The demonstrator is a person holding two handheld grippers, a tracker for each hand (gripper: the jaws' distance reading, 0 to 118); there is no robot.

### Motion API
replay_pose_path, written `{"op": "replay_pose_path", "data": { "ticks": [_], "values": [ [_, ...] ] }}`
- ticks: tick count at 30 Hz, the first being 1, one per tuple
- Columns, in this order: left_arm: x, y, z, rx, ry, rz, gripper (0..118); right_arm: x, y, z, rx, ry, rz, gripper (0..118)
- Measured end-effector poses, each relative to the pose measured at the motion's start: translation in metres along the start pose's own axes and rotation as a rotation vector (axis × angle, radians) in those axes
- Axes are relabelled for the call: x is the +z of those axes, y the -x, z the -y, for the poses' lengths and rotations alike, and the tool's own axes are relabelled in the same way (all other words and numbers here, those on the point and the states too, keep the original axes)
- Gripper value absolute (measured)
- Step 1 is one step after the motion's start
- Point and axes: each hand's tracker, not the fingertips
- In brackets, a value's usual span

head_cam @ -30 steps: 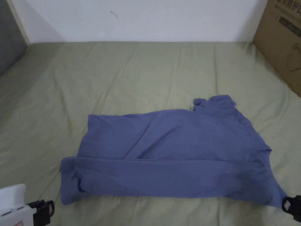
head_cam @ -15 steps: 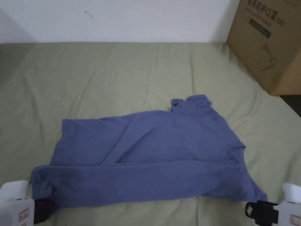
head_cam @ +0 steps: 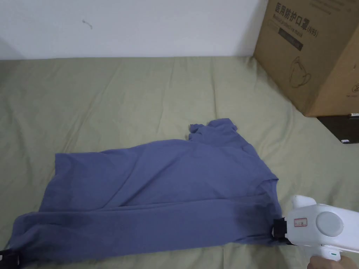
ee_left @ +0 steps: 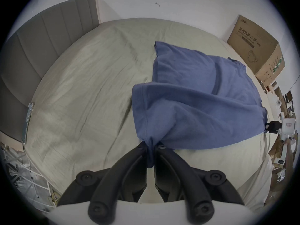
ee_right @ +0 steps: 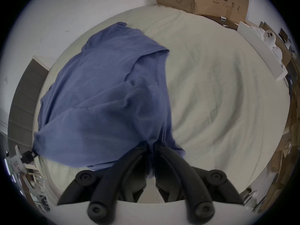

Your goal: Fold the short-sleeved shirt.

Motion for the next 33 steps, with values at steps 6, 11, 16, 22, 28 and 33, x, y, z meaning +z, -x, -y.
{"op": "replay_pose_path", "data": {
  "ticks": [6,11,16,22,28,33],
  "values": [
    [0.027,0.004,-0.005,-0.019,-0.029,0.027,7,0.038,-0.009,0.010,-0.030,-0.020,-0.074,7],
    [0.048,0.018,0.016,-0.038,-0.024,0.028,7,0.069,-0.022,0.040,0.002,0.015,-0.072,7],
    [0.046,0.027,0.062,-0.049,0.052,0.030,7,0.064,-0.025,0.085,0.023,0.086,-0.045,7],
    [0.031,0.033,0.076,0.065,0.077,0.030,42,0.060,-0.019,0.088,0.067,0.096,-0.010,59],
    [0.062,0.028,0.047,0.106,-0.049,0.012,112,0.105,-0.002,0.056,0.122,-0.050,0.036,74],
    [0.053,0.000,0.024,0.064,-0.131,0.063,15,0.105,0.018,0.025,0.067,-0.165,-0.030,20]
  ]
}}
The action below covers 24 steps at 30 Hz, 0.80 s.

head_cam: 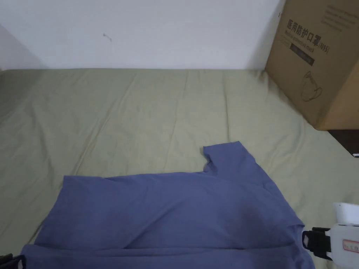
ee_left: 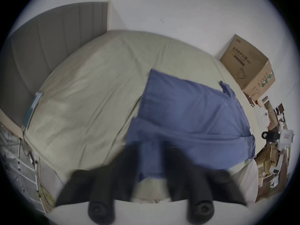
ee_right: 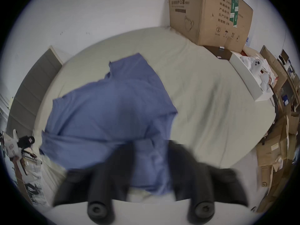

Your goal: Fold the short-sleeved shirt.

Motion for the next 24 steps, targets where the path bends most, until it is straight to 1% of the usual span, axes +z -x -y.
{"op": "replay_pose_path", "data": {
  "ticks": [1,2,3,4,5,6,7,9,10,11,12,13,14,15,16,17,18,19,20,21,22,23,24],
  "values": [
    [-0.008,-0.007,-0.001,-0.011,-0.003,-0.023,2,-0.010,0.003,-0.003,-0.022,0.008,-0.010,0],
    [-0.017,-0.013,-0.002,-0.037,0.012,-0.027,0,-0.022,0.006,-0.005,-0.032,0.033,-0.064,0],
    [-0.023,-0.017,-0.002,-0.034,0.017,-0.026,0,-0.031,0.010,-0.008,-0.027,0.049,-0.086,0],
    [-0.030,-0.020,-0.003,-0.027,0.025,-0.005,0,-0.041,0.013,-0.014,-0.030,0.050,-0.066,0],
    [-0.036,-0.021,-0.005,-0.017,0.024,0.044,0,-0.050,0.018,-0.025,0.029,0.083,-0.089,0],
    [-0.042,-0.022,-0.009,-0.013,0.044,0.068,0,-0.058,0.021,-0.034,0.034,0.062,-0.080,0],
    [-0.050,-0.022,-0.014,-0.029,0.055,0.067,0,-0.066,0.023,-0.050,0.028,0.059,-0.066,0],
    [-0.060,-0.025,-0.024,-0.054,0.036,0.033,0,-0.085,0.024,-0.084,0.061,0.052,-0.098,0],
    [-0.066,-0.024,-0.031,-0.063,0.042,0.027,0,-0.098,0.025,-0.103,0.055,0.046,-0.088,3],
    [-0.069,-0.028,-0.038,-0.062,0.036,0.027,0,-0.110,0.025,-0.122,0.063,0.039,-0.082,21],
    [-0.073,-0.026,-0.042,-0.057,0.027,0.028,0,-0.122,0.025,-0.139,0.082,0.042,-0.083,50],
    [-0.079,-0.023,-0.048,-0.041,0.030,0.041,0,-0.143,0.024,-0.158,0.122,0.083,-0.083,76],
    [-0.084,-0.020,-0.053,-0.029,0.034,0.052,0,-0.164,0.023,-0.173,0.135,0.106,-0.061,79],
    [-0.084,-0.027,-0.057,-0.026,0.030,0.051,0,-0.182,0.021,-0.183,0.138,0.122,-0.038,79],
    [-0.088,-0.026,-0.060,-0.025,0.029,0.050,0,-0.200,0.019,-0.194,0.128,0.138,0.034,79],
    [-0.092,-0.025,-0.062,-0.029,0.035,0.041,0,-0.217,0.017,-0.202,0.131,0.150,0.084,79],
    [-0.095,-0.024,-0.063,-0.038,0.042,0.030,0,-0.230,0.014,-0.206,0.141,0.171,0.085,79],
    [-0.099,-0.022,-0.063,-0.047,0.040,0.020,0,-0.241,0.010,-0.208,0.132,0.196,0.069,77],
    [-0.103,-0.019,-0.064,-0.055,0.047,0.015,0,-0.254,0.006,-0.207,0.118,0.244,0.051,77],
    [-0.106,-0.017,-0.065,-0.060,0.059,0.010,0,-0.258,0.007,-0.204,0.090,0.269,0.062,76],
    [-0.109,-0.015,-0.066,-0.062,0.067,0.006,0,-0.254,0.010,-0.206,0.110,0.236,0.063,65],
    [-0.106,-0.024,-0.068,-0.066,0.079,0.003,2,-0.248,0.014,-0.206,0.136,0.239,0.074,57],
    [-0.107,-0.023,-0.069,-0.063,0.082,0.000,5,-0.241,0.017,-0.206,0.146,0.231,0.069,48]
  ]
}}
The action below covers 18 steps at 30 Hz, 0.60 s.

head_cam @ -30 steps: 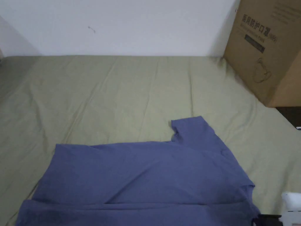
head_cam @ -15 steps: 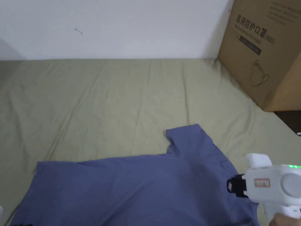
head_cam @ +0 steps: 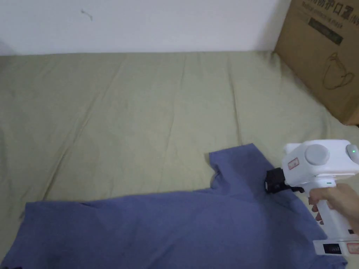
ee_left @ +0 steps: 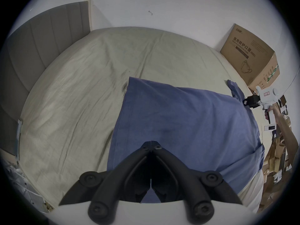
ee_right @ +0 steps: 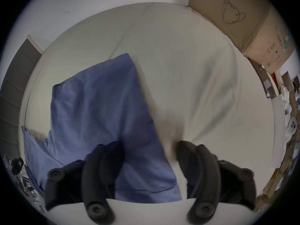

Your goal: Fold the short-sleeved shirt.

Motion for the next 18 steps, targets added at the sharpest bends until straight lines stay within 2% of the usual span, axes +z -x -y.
{"op": "replay_pose_path", "data": {
  "ticks": [1,2,3,4,5,6,7,9,11,15,18],
  "values": [
    [-0.002,0.003,-0.002,0.009,0.001,0.004,5,0.006,0.003,0.001,0.017,-0.017,-0.002,48],
    [-0.005,0.007,-0.005,0.023,0.007,0.006,20,0.008,0.005,0.002,0.014,-0.021,-0.018,18],
    [-0.006,0.002,-0.008,0.032,0.023,0.007,41,0.007,0.005,0.002,-0.006,-0.014,-0.049,1],
    [-0.010,0.004,-0.014,0.032,0.055,0.004,80,0.011,0.011,0.008,-0.007,-0.011,-0.040,1],
    [-0.013,0.006,-0.019,0.037,0.048,0.001,99,0.009,0.013,0.010,0.001,-0.013,-0.028,1],
    [-0.014,0.009,-0.024,0.054,0.019,-0.001,103,0.009,0.014,0.011,0.001,-0.016,-0.024,1],
    [-0.017,0.012,-0.035,0.082,0.006,0.006,100,0.010,0.014,0.011,-0.008,-0.018,-0.022,1],
    [-0.024,0.020,-0.056,0.158,-0.010,-0.003,101,0.014,0.016,0.011,-0.022,-0.018,-0.024,1],
    [-0.040,0.029,-0.084,0.182,-0.041,0.026,101,0.014,0.016,0.011,-0.023,-0.015,-0.028,1],
    [-0.090,0.028,-0.124,0.183,0.018,-0.050,100,0.013,0.019,0.013,-0.034,-0.013,-0.027,1],
    [-0.128,0.014,-0.130,0.137,0.153,-0.041,79,0.012,0.020,0.013,-0.023,-0.012,-0.017,1]
  ]
}}
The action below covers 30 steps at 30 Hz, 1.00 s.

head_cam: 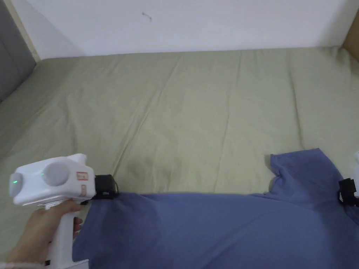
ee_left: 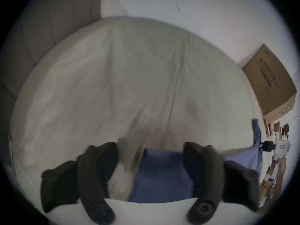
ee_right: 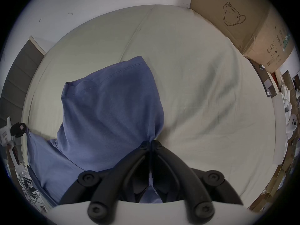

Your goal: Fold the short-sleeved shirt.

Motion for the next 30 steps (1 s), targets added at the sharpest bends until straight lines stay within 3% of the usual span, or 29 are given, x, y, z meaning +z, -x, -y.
{"op": "replay_pose_path", "data": {
  "ticks": [1,3,6,10,18,24,30],
  "values": [
    [-0.012,-0.005,0.001,-0.068,0.011,-0.116,81,0.001,0.001,0.000,0.001,0.001,0.002,1],
    [-0.002,-0.013,0.001,-0.070,-0.018,-0.117,75,0.000,0.001,-0.002,0.008,0.007,0.005,1],
    [0.009,-0.013,-0.002,-0.062,-0.054,-0.125,2,0.004,0.003,-0.003,0.009,0.009,0.009,1],
    [0.014,-0.013,0.000,-0.104,-0.023,-0.090,1,0.021,0.000,0.000,-0.022,-0.002,-0.015,1],
    [0.121,0.007,0.024,-0.074,-0.177,0.095,1,0.111,-0.026,0.023,-0.109,-0.117,-0.165,1],
    [0.204,0.023,0.082,-0.117,-0.268,0.126,2,0.184,-0.043,0.091,-0.117,-0.167,-0.222,1],
    [0.219,0.043,0.172,-0.168,-0.218,0.098,2,0.212,-0.048,0.194,-0.091,-0.127,-0.229,1]
  ]
}}
